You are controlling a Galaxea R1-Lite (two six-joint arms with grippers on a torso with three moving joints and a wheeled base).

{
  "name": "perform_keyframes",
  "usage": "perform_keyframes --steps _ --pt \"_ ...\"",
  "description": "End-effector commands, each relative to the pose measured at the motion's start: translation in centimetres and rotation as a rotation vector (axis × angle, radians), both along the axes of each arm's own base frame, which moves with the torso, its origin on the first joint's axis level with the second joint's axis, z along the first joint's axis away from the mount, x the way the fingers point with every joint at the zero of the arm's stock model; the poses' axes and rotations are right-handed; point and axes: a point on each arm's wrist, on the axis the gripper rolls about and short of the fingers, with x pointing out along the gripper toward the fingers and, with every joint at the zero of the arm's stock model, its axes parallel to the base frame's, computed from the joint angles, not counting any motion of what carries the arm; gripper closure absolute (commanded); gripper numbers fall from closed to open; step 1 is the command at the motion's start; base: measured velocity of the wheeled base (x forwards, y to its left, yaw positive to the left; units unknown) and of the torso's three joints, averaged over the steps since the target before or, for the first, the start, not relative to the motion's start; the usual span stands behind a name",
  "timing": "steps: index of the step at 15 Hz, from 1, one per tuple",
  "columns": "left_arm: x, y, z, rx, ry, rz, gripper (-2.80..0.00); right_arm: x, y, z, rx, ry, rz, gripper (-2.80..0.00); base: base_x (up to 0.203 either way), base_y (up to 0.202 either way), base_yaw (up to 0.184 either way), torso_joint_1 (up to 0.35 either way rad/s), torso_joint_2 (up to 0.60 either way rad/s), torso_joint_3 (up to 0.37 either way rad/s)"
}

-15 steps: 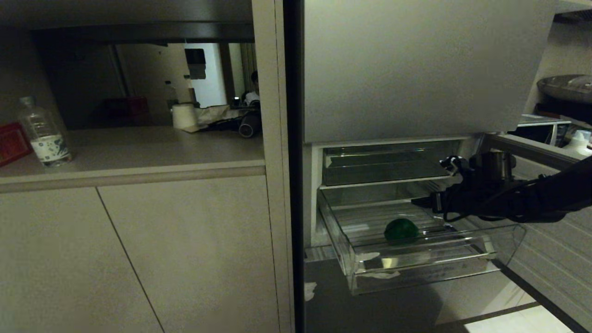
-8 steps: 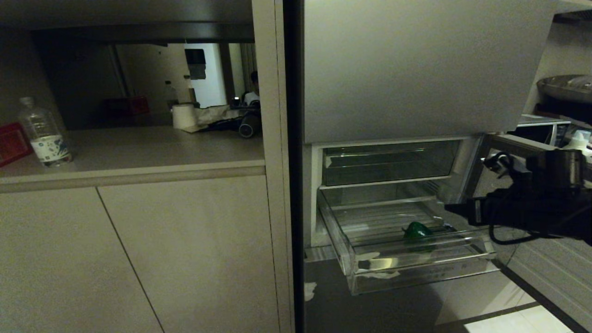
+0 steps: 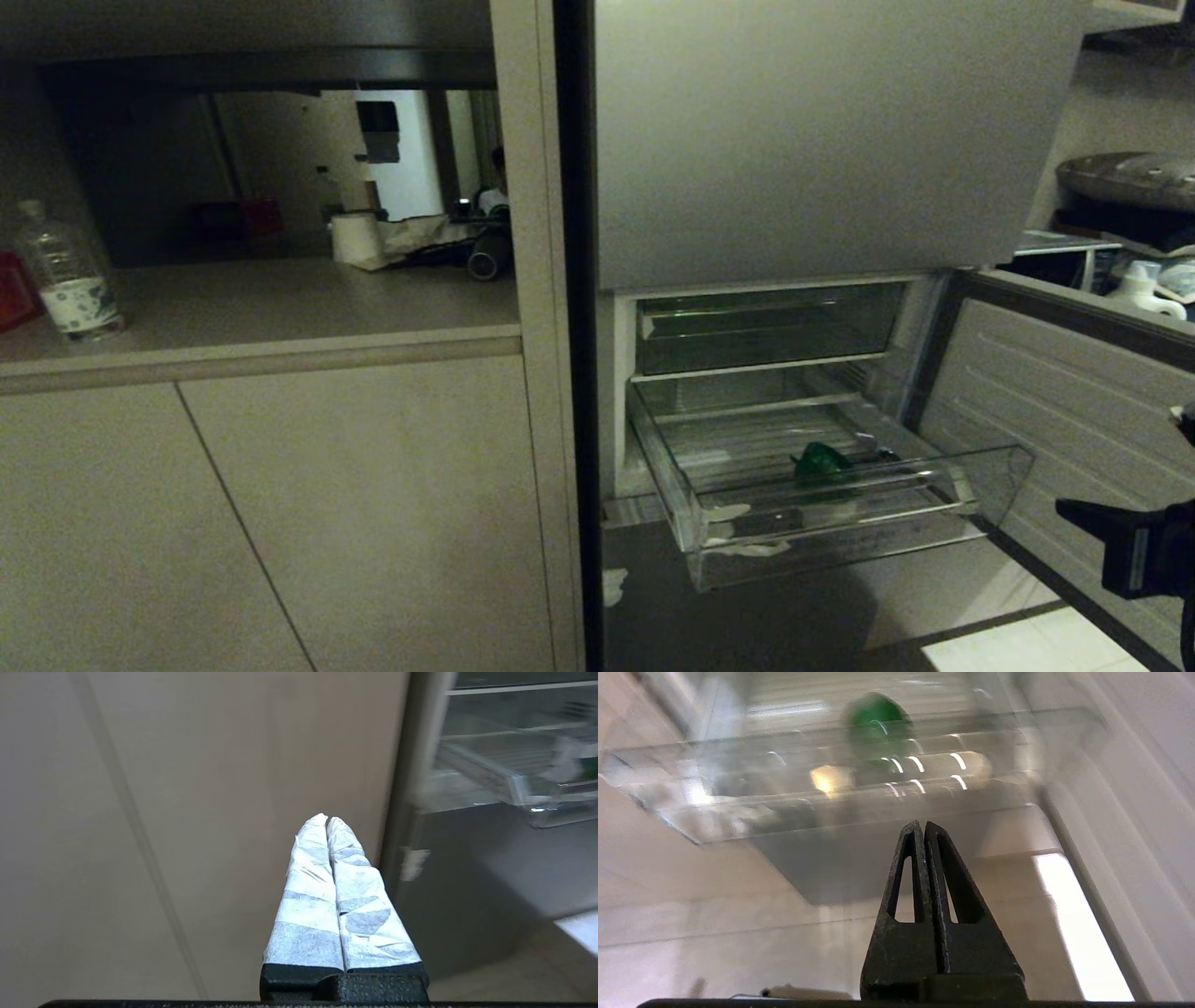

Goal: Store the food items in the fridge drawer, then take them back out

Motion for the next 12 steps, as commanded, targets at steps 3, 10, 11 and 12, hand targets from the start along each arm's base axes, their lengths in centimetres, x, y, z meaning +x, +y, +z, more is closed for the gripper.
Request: perform_keyframes --steps 3,10,11,12 --pt "0.0 0.0 0.0 0.000 0.002 0.000 0.00 -2.1 0.2 0.6 -0.010 -0.072 -0.013 0.00 -0.003 0.005 -0.167 0.003 0.00 0.000" --pt "0.0 0.0 0.0 0.000 0.002 0.000 0.00 -2.3 -1.9 0.6 0.001 -0.048 -0.171 0.00 0.000 0.007 -0.175 0.003 0.00 0.002" --pt "0.0 0.0 0.0 0.000 0.002 0.000 0.00 -2.3 -2.4 0.6 0.003 -0.040 -0.205 0.00 0.001 0.008 -0.173 0.000 0.00 0.002" --pt "0.0 0.0 0.0 0.000 0.001 0.000 0.00 -2.3 -2.9 0.4 0.003 -0.032 -0.245 0.00 0.000 0.007 -0.179 0.001 0.00 0.001"
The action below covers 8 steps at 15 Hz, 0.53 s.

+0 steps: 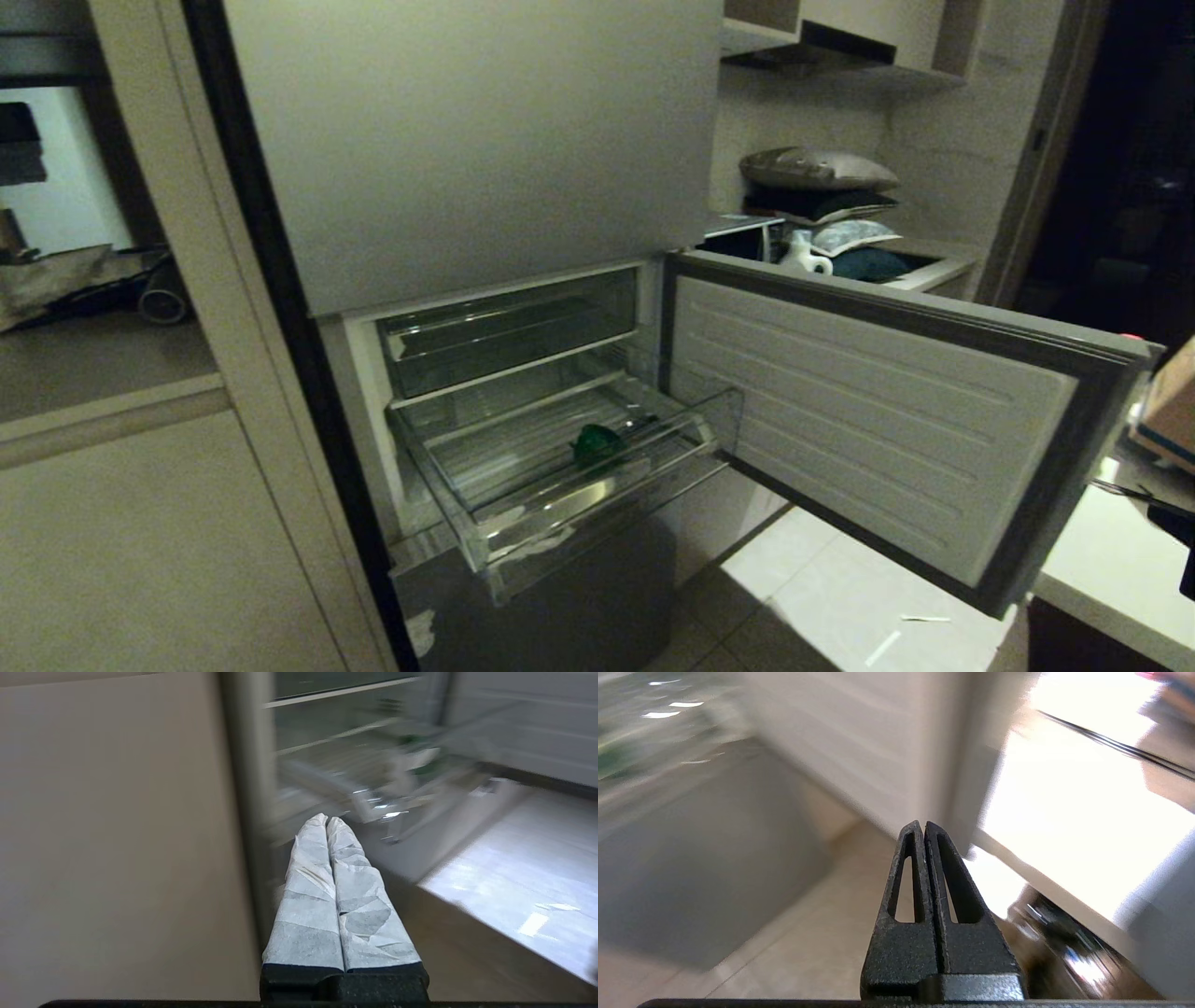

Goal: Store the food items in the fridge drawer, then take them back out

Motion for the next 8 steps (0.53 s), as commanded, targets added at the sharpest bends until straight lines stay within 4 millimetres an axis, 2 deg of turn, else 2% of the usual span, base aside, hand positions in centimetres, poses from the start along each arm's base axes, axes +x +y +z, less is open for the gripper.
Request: perform_keyframes --steps 1,8 --pt "0.0 0.0 0.0 0.000 0.002 0.000 0.00 0.2 -1.4 -0.4 0.008 0.033 -0.093 0.00 -0.001 0.009 -0.171 -0.001 0.00 -0.004" --pt "0.0 0.0 0.0 0.000 0.002 0.000 0.00 1.8 -6.1 -1.6 0.101 0.128 -0.368 0.00 0.000 0.008 -0.174 0.001 0.00 0.002"
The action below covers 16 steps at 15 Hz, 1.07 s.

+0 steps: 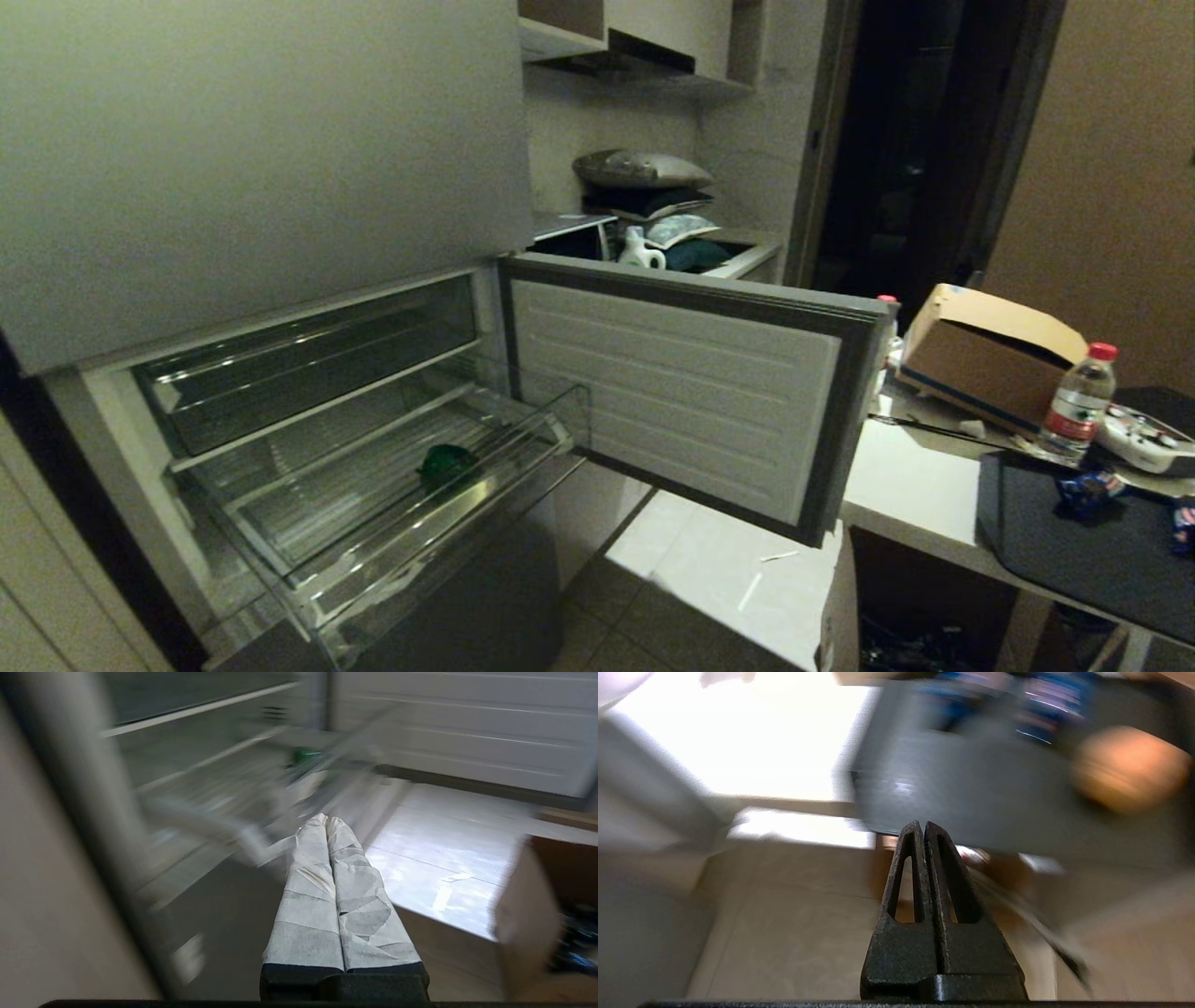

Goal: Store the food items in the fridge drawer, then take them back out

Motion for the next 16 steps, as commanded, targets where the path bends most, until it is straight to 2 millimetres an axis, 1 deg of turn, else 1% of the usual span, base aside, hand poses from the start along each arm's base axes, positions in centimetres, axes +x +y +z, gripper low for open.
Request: perform_keyframes --steps 1,6,8,10,11,13,14,16 --pt "0.0 0.0 0.0 0.000 0.002 0.000 0.00 1.1 -1.7 -0.9 0.056 0.040 -0.056 0.00 0.003 0.006 -0.177 0.003 0.00 0.006" --pt "0.0 0.0 0.0 0.000 0.002 0.000 0.00 1.5 -3.8 -1.9 0.095 0.074 -0.130 0.00 0.000 0.008 -0.175 0.003 0.00 0.005" --pt "0.0 0.0 0.0 0.000 0.002 0.000 0.00 2.6 -5.1 -2.6 0.089 0.069 -0.142 0.00 0.000 0.007 -0.167 0.008 0.00 0.005" --pt "0.0 0.0 0.0 0.000 0.002 0.000 0.00 4.3 -6.7 -2.9 0.071 0.045 -0.134 0.00 0.000 0.004 -0.098 -0.002 0.00 0.004" --pt "0.0 0.0 0.0 0.000 0.002 0.000 0.00 5.0 -6.9 -2.7 0.071 0.018 -0.087 0.00 0.000 0.000 0.000 0.000 0.00 0.000" --pt "0.0 0.0 0.0 0.000 0.002 0.000 0.00 5.7 -6.4 -2.7 0.065 0.007 0.078 0.00 0.000 0.000 0.000 0.000 0.00 0.000" --pt "0.0 0.0 0.0 0.000 0.000 0.000 0.00 6.2 -6.3 -3.2 0.058 0.025 0.118 0.00 0.000 0.000 0.000 0.000 0.00 0.000" --pt "0.0 0.0 0.0 0.000 0.002 0.000 0.00 7.8 -6.0 -4.0 0.057 0.041 0.175 0.00 0.000 0.000 0.000 0.000 0.00 0.000"
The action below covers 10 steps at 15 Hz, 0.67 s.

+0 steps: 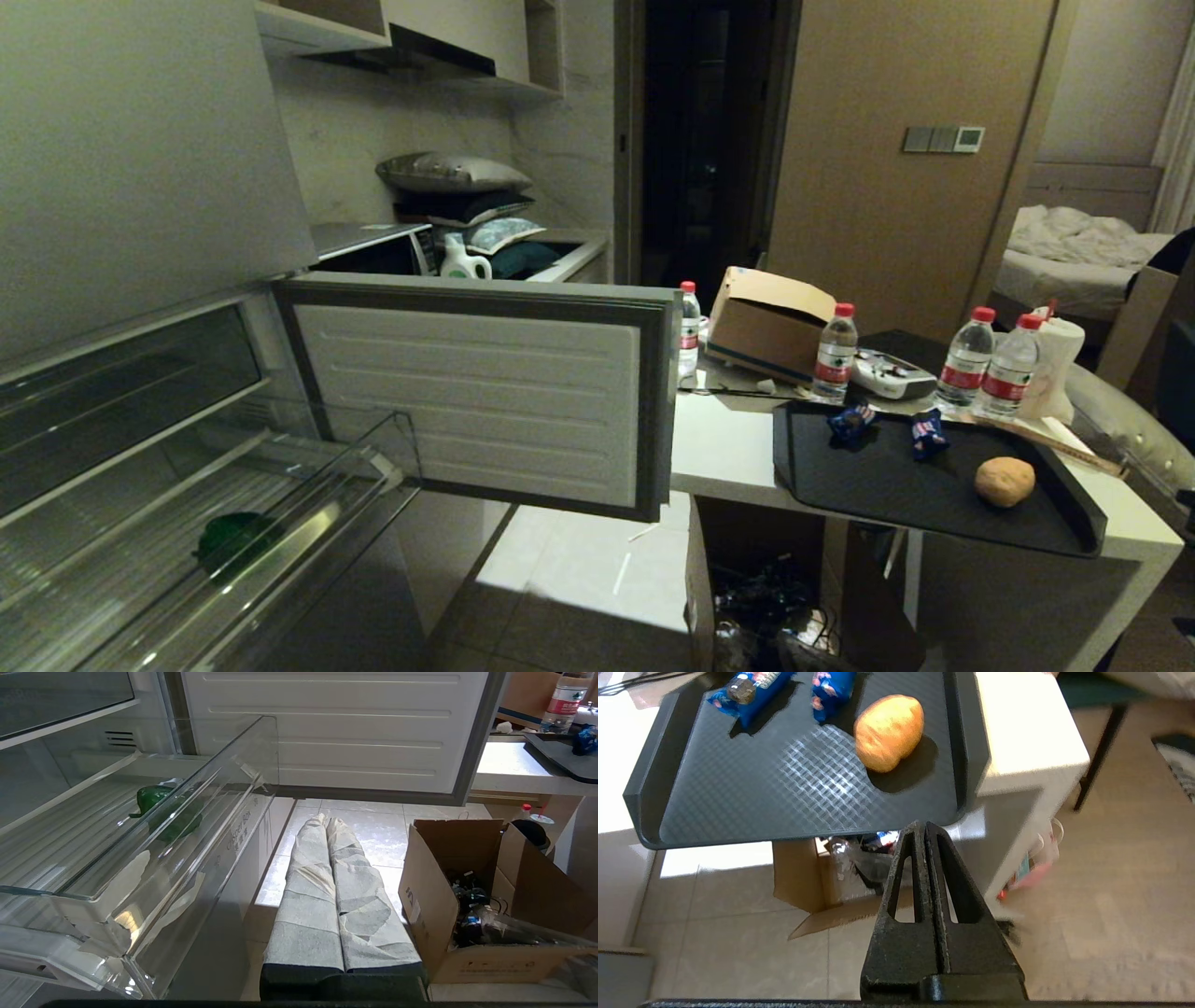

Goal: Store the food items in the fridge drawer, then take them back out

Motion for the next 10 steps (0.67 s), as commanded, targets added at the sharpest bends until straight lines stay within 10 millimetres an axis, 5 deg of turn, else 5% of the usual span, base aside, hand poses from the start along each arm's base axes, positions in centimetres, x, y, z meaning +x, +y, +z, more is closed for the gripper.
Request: perform_keyframes --steps 1,5,6,10 --pt "0.0 0.0 0.0 0.000 0.001 0.000 0.00 2.3 0.4 -1.6 0.025 0.035 0.069 0.00 0.000 0.000 0.000 0.000 0.00 0.000" --pt "0.0 0.0 0.0 0.000 0.002 0.000 0.00 6.1 0.6 -2.7 0.005 0.059 0.101 0.00 0.000 0.000 0.000 0.000 0.00 0.000" --pt "0.0 0.0 0.0 0.000 0.002 0.000 0.00 7.1 0.6 -3.0 -0.006 0.061 0.104 -2.80 0.000 0.000 0.000 0.000 0.00 0.000" --pt "0.0 0.0 0.0 0.000 0.002 0.000 0.00 10.4 0.5 -4.7 -0.045 0.100 0.073 -2.80 0.000 0.000 0.000 0.000 0.00 0.000"
